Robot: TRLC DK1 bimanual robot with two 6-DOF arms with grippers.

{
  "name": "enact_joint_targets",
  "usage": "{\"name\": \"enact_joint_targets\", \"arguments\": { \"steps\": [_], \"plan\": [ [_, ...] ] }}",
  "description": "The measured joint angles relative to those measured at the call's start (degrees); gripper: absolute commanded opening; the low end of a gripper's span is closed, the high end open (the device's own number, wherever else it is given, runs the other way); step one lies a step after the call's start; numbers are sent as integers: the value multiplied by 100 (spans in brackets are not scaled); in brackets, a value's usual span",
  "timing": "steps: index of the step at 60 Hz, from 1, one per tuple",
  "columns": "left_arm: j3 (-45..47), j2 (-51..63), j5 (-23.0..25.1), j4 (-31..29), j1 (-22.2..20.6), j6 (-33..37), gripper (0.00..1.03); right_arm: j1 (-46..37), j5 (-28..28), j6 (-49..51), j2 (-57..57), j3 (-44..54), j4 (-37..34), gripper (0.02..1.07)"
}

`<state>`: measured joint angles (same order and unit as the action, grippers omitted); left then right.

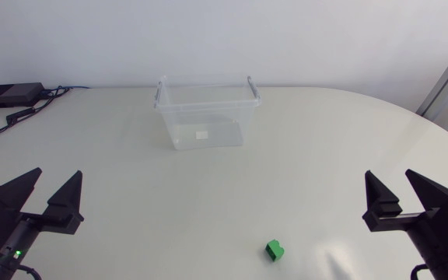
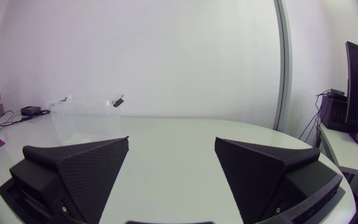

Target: Place the duplo bricks in the container

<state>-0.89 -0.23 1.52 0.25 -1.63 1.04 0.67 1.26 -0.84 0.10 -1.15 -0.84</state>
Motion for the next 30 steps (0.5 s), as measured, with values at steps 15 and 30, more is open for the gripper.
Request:
{"name": "enact_joint_targets", "arguments": {
  "steps": [15,30],
  "plan": [
    [0,0,0,0,0,0,100,151,-2,2,-2,0,2,102],
    [0,0,0,0,0,0,100,247,0,94,-2,0,0,102]
  ]
}}
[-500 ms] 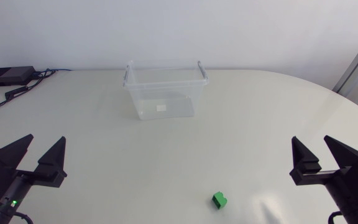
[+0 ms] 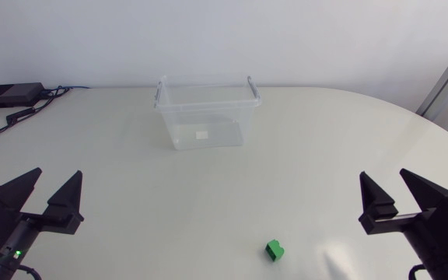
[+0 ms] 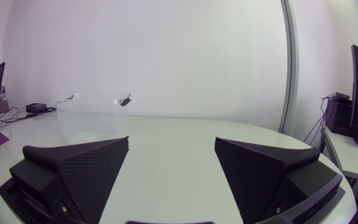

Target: Place the duplo bricks in the container

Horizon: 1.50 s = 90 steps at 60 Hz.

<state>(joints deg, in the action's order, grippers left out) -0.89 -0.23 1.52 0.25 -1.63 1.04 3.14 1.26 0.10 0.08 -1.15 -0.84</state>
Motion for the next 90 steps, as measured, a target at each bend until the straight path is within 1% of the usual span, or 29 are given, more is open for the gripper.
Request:
{"name": "enact_joint_targets", "arguments": {
  "steps": [29,32,40,46,53,60,65,72,78,85,90],
  "plan": [
    [0,0,0,-2,0,0,100,-33,2,39,2,0,-7,102],
    [0,0,0,0,0,0,100,-35,7,39,0,-13,-48,102],
    [0,0,0,-2,0,0,100,-24,70,37,2,-195,-424,102],
    [0,0,0,0,0,0,100,-24,201,37,127,-555,-592,102],
    [0,0,0,0,0,0,100,-24,479,37,654,-1211,-977,102],
    [0,0,0,0,0,0,100,24,861,37,1486,-1989,-1714,102],
    [0,0,0,0,0,0,100,260,946,39,2236,-2559,-2282,102],
    [0,0,0,0,0,0,100,614,968,37,3414,-3248,-2970,102],
    [0,0,0,-2,0,0,100,977,944,9,4240,-3626,-3475,102],
    [0,0,0,0,0,0,100,1563,894,-133,4951,-3838,-3722,102],
    [0,0,0,0,0,0,100,2164,560,-330,5324,-3856,-3816,102]
  ]
}}
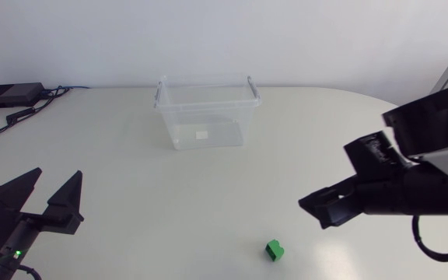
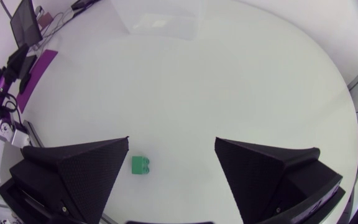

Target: Place the duplo bricks in the container

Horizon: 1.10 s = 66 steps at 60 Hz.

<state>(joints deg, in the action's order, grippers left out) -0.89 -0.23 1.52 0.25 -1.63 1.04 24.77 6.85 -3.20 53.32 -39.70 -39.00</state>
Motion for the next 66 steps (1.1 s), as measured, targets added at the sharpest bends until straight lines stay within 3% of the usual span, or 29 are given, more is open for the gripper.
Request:
{"name": "enact_joint_targets", "arguments": {
  "steps": [9,29,66],
  "plan": [
    [0,0,0,0,0,0,100,752,-214,-297,632,-24,-170,102],
    [0,0,0,0,0,0,100,1462,-234,-761,1888,-52,-173,102],
    [0,0,0,0,0,0,100,1602,-219,-841,3095,-192,192,102]
  ]
}}
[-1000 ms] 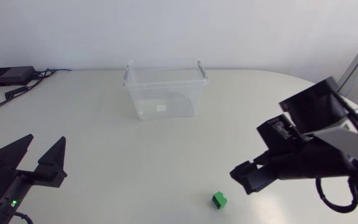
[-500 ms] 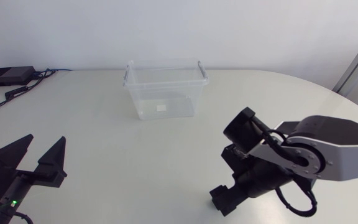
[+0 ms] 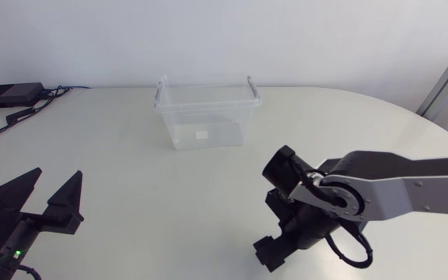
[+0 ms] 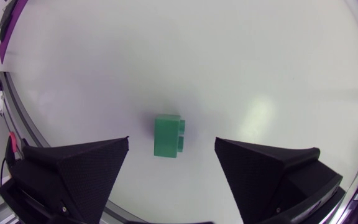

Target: Place the duplo bricks in the container

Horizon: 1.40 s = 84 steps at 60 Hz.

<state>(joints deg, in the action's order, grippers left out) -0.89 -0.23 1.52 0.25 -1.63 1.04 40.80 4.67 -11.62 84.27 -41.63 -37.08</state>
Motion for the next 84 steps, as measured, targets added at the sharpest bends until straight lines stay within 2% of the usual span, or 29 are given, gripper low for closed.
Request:
{"name": "enact_joint_targets", "arguments": {
  "steps": [20,33,49,54,59,73,84],
  "plan": [
    [0,0,0,0,0,0,100,0,33,0,286,-72,90,99],
    [0,0,0,0,0,0,100,0,111,0,361,-125,116,89],
    [0,0,0,0,0,0,100,-7,273,-50,463,-125,136,62],
    [0,0,0,0,0,0,100,-48,350,-107,468,-125,166,60],
    [0,0,0,0,0,0,100,-116,365,-153,468,-125,240,46],
    [0,0,0,0,0,0,100,-118,188,-212,470,-125,284,43],
    [0,0,0,0,0,0,100,-118,125,-212,501,-122,284,35]
  ]
}}
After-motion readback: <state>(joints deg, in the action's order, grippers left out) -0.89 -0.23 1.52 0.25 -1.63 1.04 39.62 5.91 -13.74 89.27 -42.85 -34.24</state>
